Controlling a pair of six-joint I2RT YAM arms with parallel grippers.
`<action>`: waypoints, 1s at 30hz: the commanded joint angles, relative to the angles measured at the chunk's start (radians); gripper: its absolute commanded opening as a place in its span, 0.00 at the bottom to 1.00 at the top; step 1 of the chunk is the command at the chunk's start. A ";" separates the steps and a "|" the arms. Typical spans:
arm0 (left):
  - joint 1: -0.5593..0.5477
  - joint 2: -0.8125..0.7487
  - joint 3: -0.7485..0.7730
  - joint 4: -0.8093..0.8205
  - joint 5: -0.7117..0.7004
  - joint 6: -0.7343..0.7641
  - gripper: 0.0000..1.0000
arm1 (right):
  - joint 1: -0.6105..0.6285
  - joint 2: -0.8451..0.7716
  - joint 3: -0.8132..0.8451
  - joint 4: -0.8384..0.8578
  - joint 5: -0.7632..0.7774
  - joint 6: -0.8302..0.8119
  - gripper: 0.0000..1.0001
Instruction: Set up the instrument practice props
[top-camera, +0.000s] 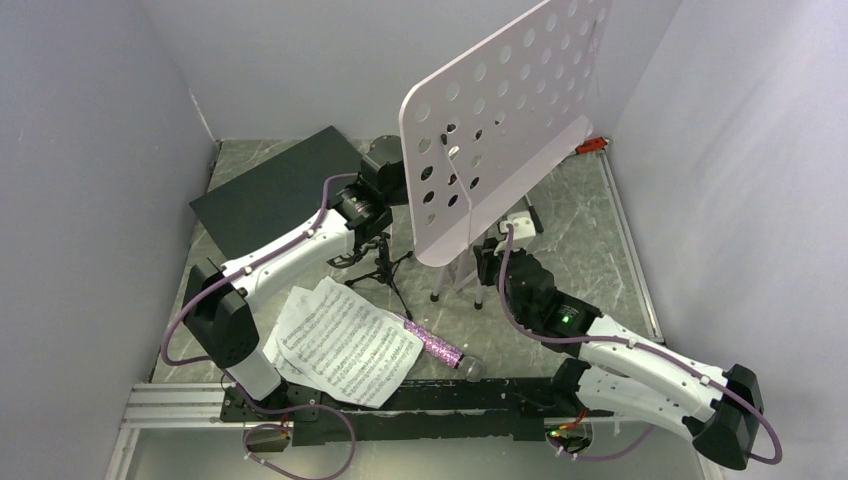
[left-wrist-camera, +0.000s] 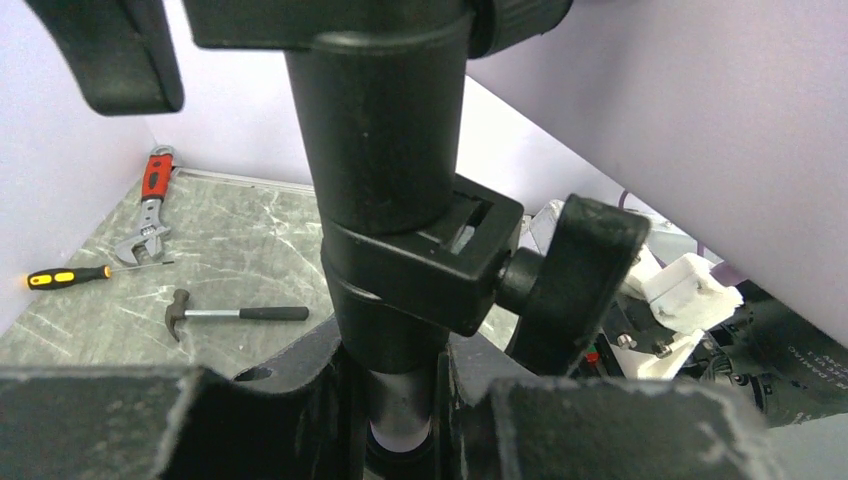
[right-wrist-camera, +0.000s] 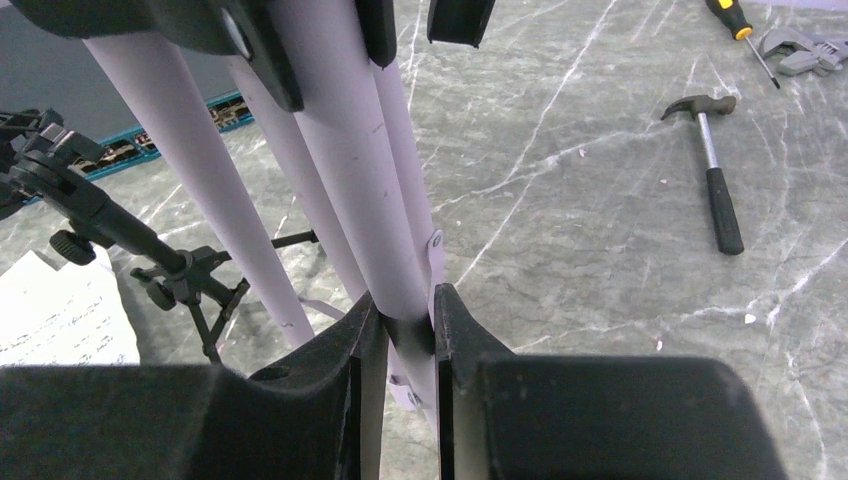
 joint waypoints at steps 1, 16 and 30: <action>0.017 -0.115 0.181 0.464 0.022 0.002 0.03 | -0.027 0.030 -0.027 -0.151 0.152 0.066 0.00; 0.018 -0.132 0.176 0.473 0.003 0.024 0.03 | -0.163 0.065 -0.023 -0.078 0.052 0.033 0.00; 0.018 -0.091 0.248 0.418 -0.037 0.050 0.03 | -0.206 0.045 -0.063 -0.128 -0.032 0.097 0.00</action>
